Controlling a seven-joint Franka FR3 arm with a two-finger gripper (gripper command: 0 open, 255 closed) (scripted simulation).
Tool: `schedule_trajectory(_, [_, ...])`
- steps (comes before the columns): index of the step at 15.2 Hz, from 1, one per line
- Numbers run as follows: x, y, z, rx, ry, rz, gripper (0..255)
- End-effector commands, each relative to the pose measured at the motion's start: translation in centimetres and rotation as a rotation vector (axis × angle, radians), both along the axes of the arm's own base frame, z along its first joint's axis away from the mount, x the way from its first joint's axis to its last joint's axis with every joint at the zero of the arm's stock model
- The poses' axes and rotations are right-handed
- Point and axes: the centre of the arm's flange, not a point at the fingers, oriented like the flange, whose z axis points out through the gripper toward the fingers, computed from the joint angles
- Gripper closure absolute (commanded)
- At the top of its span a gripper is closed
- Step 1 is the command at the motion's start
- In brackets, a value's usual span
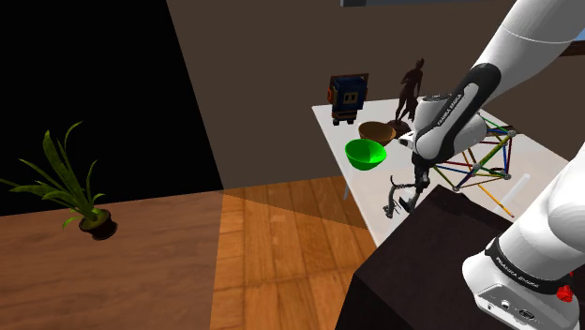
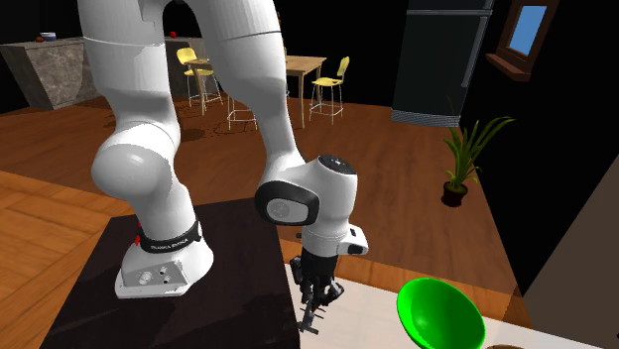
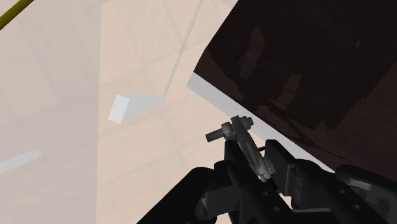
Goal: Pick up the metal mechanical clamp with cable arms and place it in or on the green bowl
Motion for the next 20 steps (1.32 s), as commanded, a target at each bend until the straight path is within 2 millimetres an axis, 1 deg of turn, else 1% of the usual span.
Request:
schedule_trajectory(1, [0.0,0.0,0.0,0.0,0.0,0.0,255])
schedule_trajectory(20, [0.0,0.0,10.0,0.0,0.0,0.0,255])
